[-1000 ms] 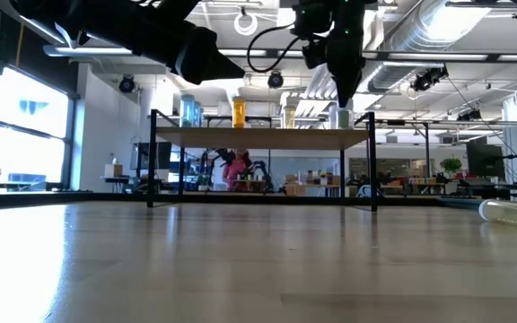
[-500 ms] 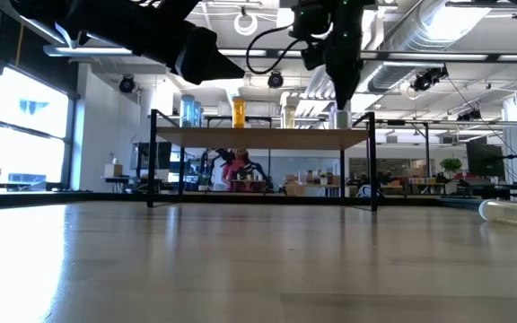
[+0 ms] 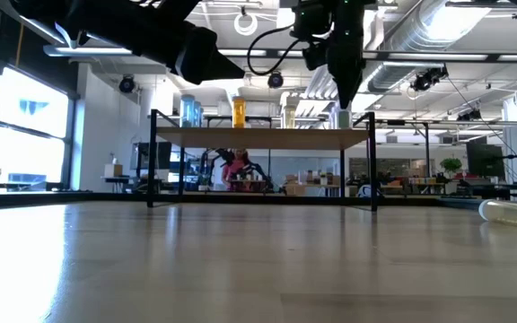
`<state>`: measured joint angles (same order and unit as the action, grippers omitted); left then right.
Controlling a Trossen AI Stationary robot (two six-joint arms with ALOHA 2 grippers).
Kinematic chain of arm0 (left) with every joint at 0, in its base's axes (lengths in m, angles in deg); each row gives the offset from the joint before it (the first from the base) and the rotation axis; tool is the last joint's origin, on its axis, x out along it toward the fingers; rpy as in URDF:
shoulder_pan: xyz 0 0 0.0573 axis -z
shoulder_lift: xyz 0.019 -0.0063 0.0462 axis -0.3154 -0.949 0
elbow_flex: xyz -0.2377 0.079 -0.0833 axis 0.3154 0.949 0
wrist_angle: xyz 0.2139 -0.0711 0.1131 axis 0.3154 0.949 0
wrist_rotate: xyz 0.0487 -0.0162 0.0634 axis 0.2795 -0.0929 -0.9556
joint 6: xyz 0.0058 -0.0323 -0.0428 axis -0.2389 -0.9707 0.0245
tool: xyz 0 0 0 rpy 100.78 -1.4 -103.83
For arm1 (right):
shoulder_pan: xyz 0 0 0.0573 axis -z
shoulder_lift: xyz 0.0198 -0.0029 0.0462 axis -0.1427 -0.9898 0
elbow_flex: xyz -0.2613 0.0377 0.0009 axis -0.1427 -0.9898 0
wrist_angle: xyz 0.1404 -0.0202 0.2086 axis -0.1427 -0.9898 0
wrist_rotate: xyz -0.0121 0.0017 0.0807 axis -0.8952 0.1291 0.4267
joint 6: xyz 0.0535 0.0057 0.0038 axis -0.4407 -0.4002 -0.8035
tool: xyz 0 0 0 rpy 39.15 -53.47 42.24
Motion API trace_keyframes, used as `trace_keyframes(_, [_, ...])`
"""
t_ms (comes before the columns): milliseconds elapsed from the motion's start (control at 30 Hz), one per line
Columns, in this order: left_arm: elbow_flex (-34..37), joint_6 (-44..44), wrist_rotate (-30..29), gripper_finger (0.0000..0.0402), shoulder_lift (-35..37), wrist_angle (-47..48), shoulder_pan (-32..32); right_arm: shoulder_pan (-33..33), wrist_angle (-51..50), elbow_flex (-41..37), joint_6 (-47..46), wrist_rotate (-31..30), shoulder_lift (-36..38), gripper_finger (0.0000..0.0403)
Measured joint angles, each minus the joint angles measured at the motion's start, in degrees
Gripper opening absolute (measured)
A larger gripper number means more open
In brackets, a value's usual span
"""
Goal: Pick and place medicine bottles onto shelf by color
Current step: Put the white pill bottle on the shelf aligned with the other white pill bottle
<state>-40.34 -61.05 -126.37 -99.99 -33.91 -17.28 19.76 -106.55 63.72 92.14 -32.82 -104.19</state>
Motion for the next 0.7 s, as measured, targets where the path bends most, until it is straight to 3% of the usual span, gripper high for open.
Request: trace_keyframes(700, [0.0, 0.0, -0.6, 0.0243, 0.0, 0.8, 0.0, -0.6, -1.2, 0.1, -1.1, -0.4, 1.9, 0.0190])
